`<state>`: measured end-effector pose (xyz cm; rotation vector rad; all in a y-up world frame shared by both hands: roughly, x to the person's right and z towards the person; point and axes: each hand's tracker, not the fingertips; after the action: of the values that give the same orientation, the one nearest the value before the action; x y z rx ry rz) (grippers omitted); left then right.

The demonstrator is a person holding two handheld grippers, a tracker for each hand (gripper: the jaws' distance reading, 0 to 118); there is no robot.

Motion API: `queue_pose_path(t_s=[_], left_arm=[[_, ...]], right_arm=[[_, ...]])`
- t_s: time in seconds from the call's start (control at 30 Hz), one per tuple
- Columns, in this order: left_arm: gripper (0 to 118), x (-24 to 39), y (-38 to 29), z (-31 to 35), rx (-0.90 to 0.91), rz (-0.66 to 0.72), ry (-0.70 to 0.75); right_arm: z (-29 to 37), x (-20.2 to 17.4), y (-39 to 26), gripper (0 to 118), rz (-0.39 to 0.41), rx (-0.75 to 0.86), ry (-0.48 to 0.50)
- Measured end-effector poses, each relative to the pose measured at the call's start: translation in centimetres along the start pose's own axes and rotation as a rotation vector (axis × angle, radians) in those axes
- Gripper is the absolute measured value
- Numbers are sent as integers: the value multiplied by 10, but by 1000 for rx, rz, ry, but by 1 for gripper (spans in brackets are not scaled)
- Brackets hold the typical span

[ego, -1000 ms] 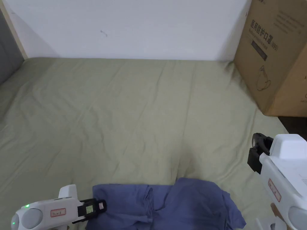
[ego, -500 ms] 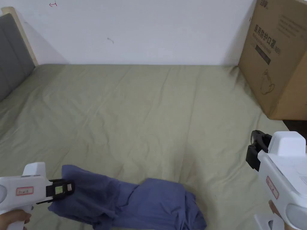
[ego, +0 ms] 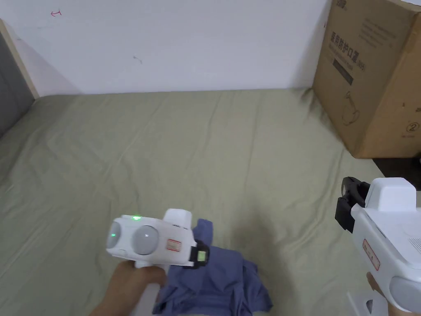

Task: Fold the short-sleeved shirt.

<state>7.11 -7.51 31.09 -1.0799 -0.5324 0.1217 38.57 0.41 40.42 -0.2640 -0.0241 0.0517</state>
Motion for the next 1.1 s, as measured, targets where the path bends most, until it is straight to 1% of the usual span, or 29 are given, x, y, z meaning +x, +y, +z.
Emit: queue_pose_path(t_s=[0.03, 0.13, 0.17, 0.27, 0.37, 0.4, 0.43, 0.47, 0.5, 0.53, 0.57, 0.6, 0.63, 0.7, 0.77, 0.83, 0.87, 0.9, 0.93, 1.0, 1.03, 1.07, 1.1], left_arm=[[9, 9, 0, -16, -33, -23, -17], [9, 27, -4, -65, -114, -66, 13], [9, 27, -4, -79, -54, 34, 68], [9, 36, -16, -117, -122, 14, 105], [12, 43, -24, -124, -108, 15, 132], [16, 43, -24, -120, -95, 20, 137], [24, 44, -24, -115, -78, 22, 129], [36, 44, -22, -107, -59, 25, 113], [53, 45, -20, -100, -34, 27, 72], [78, 46, -19, -89, -2, 28, 54], [94, 46, -19, -78, 37, 30, 55], [104, 47, -17, -63, 99, 34, 47], [107, 47, -16, -49, 168, 38, 46], [107, 44, -17, -24, 278, 25, 62], [107, 40, -20, -7, 367, 4, 125], [105, 34, -26, 3, 436, -30, 210], [101, 32, -28, 5, 456, -46, 239], [92, 28, -32, 6, 477, -50, 264], [77, 24, -35, 6, 490, -59, 281], [52, 15, -41, 0, 496, -54, 284], [32, 11, -45, -3, 493, -51, 281], [15, 8, -48, -6, 493, -43, 278], [4, 5, -52, -11, 483, -40, 271]], right_arm=[[1, 3, -1, 0, -3, -1, -8], [4, 9, -3, 0, -7, -8, -24], [5, 11, -4, 0, -8, -9, -27], [8, 16, -5, 0, -11, -13, -40], [10, 19, -6, 0, -9, -15, -48], [10, 20, -6, 0, -8, -16, -51], [10, 22, -6, 0, -8, -15, -53], [10, 23, -6, 0, -9, -16, -55], [10, 23, -6, 0, -11, -15, -57], [10, 23, -6, 0, -13, -14, -58], [9, 23, -5, 0, -15, -13, -58], [10, 23, -5, 0, -17, -11, -59], [10, 22, -4, 0, -19, -7, -59], [11, 21, -3, 0, -21, -3, -56], [11, 19, -2, 0, -22, 1, -51], [10, 17, -1, 0, -20, 3, -45], [10, 16, 0, 0, -19, 3, -42], [10, 16, 0, 0, -19, 3, -37], [10, 15, 0, 0, -19, 3, -34], [9, 14, 0, 0, -18, 2, -32], [9, 14, 0, 0, -18, 1, -32], [9, 14, -1, 0, -20, 0, -31], [8, 14, -1, 0, -21, -2, -31]])
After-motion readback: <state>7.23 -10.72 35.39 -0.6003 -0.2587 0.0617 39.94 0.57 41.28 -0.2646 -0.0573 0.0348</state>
